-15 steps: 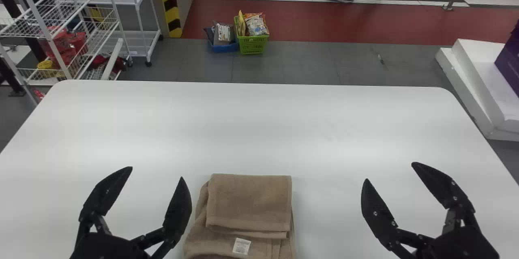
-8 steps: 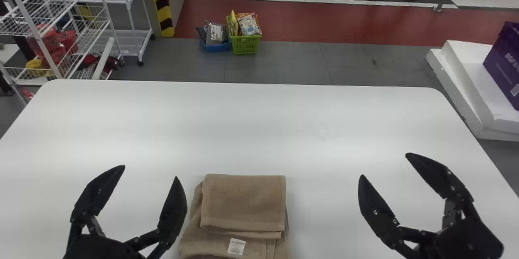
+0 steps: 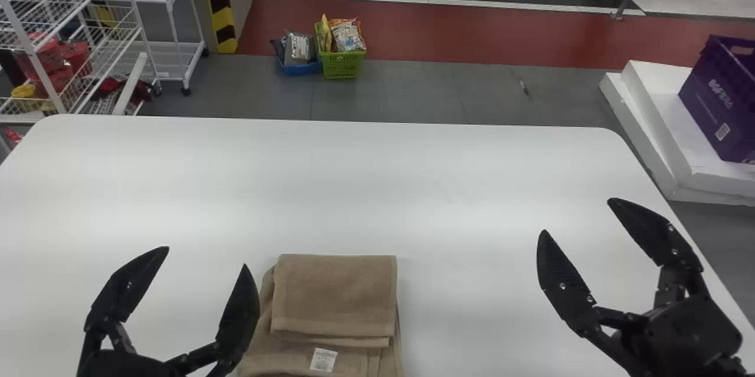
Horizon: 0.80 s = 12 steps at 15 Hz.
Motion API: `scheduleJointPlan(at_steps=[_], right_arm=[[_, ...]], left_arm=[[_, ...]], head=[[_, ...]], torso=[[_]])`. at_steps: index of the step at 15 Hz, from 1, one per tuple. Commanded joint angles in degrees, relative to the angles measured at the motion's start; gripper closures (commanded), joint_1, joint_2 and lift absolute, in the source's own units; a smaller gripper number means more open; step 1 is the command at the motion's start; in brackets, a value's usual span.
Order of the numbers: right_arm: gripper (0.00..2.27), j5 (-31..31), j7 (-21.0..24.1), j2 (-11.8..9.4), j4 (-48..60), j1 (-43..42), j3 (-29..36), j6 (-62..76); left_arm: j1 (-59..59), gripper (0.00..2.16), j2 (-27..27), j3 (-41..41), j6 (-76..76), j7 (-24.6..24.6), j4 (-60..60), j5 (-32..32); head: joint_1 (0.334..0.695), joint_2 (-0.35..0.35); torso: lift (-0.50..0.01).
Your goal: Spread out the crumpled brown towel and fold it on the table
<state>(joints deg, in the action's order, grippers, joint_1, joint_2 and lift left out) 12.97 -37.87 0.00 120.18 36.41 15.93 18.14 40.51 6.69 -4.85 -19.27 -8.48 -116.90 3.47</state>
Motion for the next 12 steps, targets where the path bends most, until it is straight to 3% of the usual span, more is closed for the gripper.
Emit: scheduleJointPlan(at_steps=[1, 12], right_arm=[[0.12, 0.7, 0.0, 0.1, -0.4, -0.2, 0.6, -0.4], [0.12, 1.4, -0.3, 0.1, -1.1, -0.2, 1.9, -0.4]], left_arm=[[-0.2, 0.12, 0.0, -0.2, 0.6, 0.2, 0.1, -0.4], [-0.2, 0.12, 0.0, -1.4, 1.6, 0.4, -0.2, -2.0]], head=[[0.695, -0.126], [0.695, -0.166]], torso=[[-0.127], [-0.127]])
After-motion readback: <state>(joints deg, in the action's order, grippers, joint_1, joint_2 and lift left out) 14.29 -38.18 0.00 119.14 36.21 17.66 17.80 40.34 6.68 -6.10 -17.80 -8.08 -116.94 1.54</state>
